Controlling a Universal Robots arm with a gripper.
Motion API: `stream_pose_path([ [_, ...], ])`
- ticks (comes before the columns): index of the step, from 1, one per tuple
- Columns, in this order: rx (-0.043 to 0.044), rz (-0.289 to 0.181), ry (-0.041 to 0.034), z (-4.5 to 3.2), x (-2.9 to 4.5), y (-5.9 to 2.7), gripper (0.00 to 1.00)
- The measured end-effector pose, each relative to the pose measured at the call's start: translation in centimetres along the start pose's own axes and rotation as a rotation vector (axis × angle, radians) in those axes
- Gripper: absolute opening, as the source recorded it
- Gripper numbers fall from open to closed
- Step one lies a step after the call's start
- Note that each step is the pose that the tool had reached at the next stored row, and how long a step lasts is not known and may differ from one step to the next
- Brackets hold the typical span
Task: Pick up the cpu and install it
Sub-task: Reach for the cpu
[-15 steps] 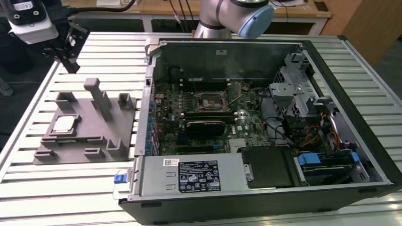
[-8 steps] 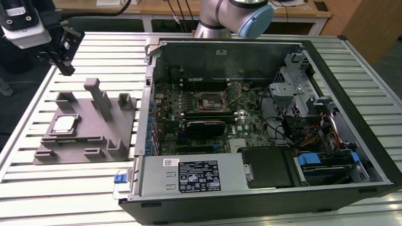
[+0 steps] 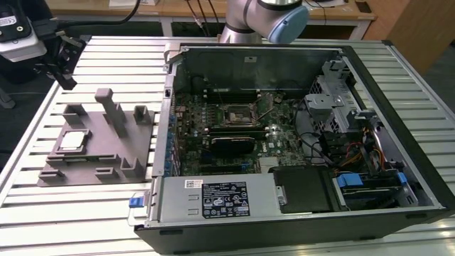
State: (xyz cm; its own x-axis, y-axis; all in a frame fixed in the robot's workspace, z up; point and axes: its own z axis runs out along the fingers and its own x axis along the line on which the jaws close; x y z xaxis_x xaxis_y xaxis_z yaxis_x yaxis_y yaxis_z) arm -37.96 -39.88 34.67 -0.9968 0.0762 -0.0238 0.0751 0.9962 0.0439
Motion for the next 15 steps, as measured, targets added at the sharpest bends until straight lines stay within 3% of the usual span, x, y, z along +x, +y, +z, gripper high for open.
stream_pose_path([
  [8, 0.0002, 0.0, 0.0003, 0.99, 1.62, -0.16, 0.11],
  [15, 0.0002, 0.0, 0.0021, 2.02, 2.37, -0.27, 0.11],
])
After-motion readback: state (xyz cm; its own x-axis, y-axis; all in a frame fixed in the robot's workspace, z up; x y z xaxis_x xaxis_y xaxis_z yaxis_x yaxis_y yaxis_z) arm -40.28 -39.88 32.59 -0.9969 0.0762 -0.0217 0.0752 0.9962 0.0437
